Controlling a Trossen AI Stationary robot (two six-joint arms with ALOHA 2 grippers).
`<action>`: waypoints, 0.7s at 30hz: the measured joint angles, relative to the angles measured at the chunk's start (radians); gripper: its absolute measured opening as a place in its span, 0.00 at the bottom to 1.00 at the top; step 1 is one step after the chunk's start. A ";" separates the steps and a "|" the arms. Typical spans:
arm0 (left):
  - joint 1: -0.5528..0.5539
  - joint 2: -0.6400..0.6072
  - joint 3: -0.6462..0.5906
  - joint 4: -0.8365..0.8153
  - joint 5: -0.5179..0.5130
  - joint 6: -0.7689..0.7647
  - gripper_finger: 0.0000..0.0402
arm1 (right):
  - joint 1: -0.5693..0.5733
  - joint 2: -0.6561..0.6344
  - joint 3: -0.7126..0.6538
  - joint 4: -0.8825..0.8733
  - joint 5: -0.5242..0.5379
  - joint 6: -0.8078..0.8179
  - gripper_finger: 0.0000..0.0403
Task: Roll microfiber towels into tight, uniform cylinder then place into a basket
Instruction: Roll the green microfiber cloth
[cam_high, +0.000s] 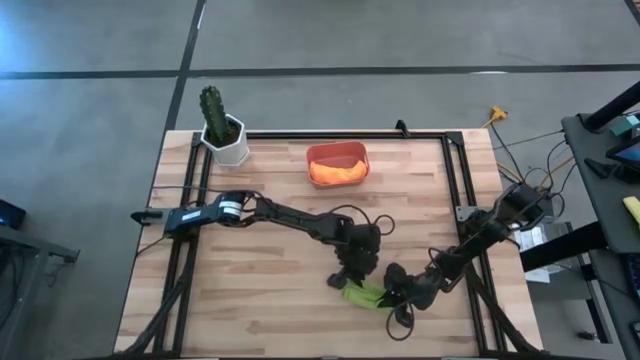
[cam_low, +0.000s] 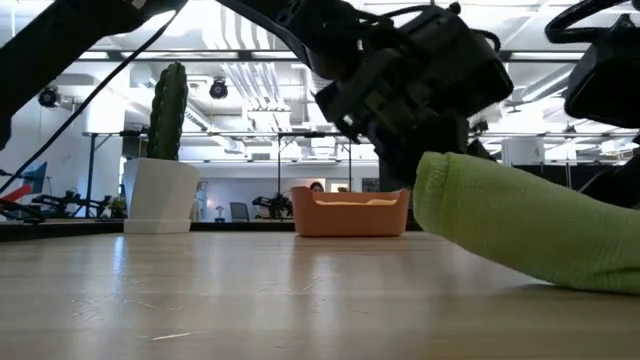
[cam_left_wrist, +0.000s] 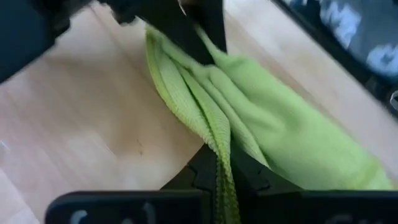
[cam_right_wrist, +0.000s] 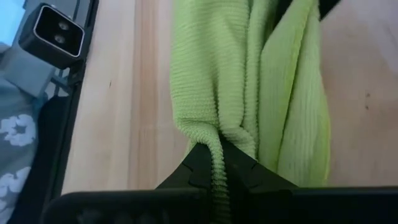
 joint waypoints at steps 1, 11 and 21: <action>-0.002 -0.001 0.000 -0.013 -0.014 0.028 0.01 | 0.008 -0.006 0.000 0.000 0.005 0.009 0.02; -0.010 -0.058 -0.021 -0.052 -0.091 0.143 0.00 | 0.047 -0.081 -0.003 -0.108 0.124 0.123 0.02; -0.074 -0.098 -0.052 -0.150 -0.175 0.322 0.00 | 0.055 -0.201 -0.018 -0.102 0.161 0.168 0.02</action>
